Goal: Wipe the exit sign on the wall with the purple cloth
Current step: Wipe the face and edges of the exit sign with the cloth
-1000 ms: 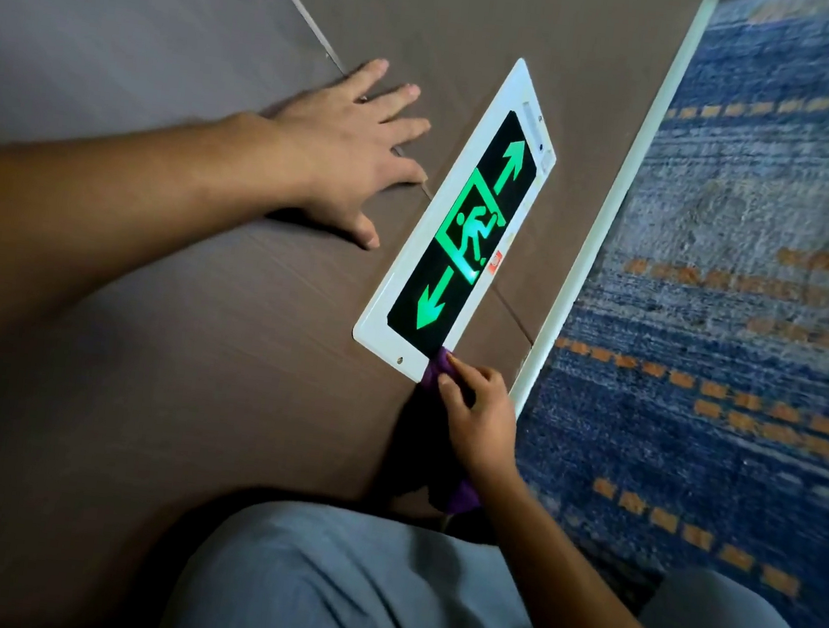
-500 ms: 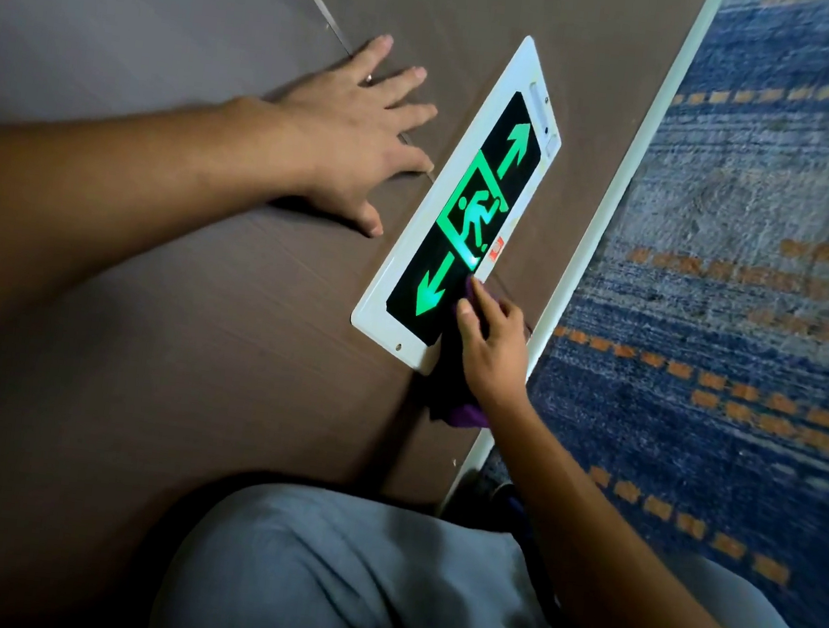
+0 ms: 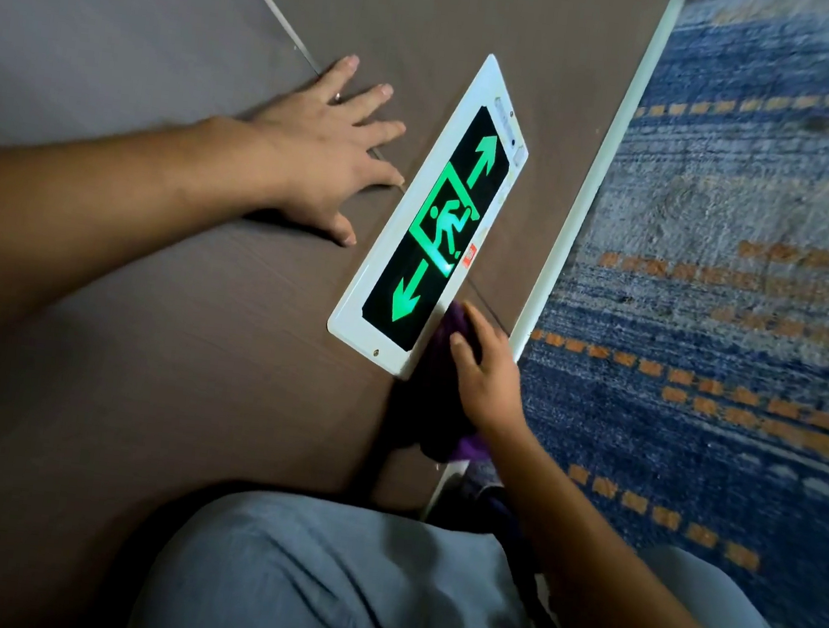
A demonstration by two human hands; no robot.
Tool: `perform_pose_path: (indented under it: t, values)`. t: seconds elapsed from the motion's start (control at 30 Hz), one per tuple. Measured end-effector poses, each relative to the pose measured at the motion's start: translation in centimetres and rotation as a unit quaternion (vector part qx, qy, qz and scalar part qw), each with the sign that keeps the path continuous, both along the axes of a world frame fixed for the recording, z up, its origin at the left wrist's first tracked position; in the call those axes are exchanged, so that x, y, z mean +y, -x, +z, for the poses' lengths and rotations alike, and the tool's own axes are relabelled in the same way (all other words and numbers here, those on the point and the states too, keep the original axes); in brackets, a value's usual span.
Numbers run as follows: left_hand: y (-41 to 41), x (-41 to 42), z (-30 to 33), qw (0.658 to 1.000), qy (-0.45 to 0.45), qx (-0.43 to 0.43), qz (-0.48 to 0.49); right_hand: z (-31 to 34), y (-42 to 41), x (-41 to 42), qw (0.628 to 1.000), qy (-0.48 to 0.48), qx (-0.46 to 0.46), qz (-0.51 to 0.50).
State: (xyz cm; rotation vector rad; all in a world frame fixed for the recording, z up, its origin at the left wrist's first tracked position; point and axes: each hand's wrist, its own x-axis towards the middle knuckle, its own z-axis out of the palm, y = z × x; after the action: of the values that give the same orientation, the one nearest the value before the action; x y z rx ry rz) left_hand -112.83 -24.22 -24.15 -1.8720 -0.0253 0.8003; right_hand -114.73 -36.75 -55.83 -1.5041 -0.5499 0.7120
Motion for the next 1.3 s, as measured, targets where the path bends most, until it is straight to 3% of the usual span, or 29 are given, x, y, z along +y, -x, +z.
perform_pose_path:
  t: [0.2,0.43,0.6,0.83,1.0,1.2,1.3]
  values:
    - [0.1,0.1,0.1,1.0,-0.003,-0.001,-0.002,0.9,-4.3,2.8,0.999,0.004,-0.022,-0.031]
    - [0.0,0.1,-0.2,1.0,0.003,0.004,-0.003,0.6,1.4,2.5,0.998,0.014,-0.062,-0.021]
    - [-0.2,-0.2,-0.4,1.0,-0.015,0.019,-0.001,-0.4,6.8,-0.8,0.993,0.006,-0.119,0.023]
    - [-0.1,-0.2,-0.4,1.0,-0.02,0.012,-0.01,-1.7,7.8,-3.4,0.966,-0.01,-0.235,0.107]
    - [0.3,-0.1,-0.5,1.0,-0.014,0.011,-0.007,-1.5,5.6,-3.7,0.986,-0.002,-0.167,0.028]
    - [0.6,-0.3,-0.8,1.0,-0.002,0.006,-0.004,0.5,6.3,-2.4,0.973,-0.057,-0.219,0.035]
    - [0.3,-0.4,-0.7,1.0,0.023,-0.002,0.008,0.2,7.9,-2.4,0.975,-0.023,-0.219,0.037]
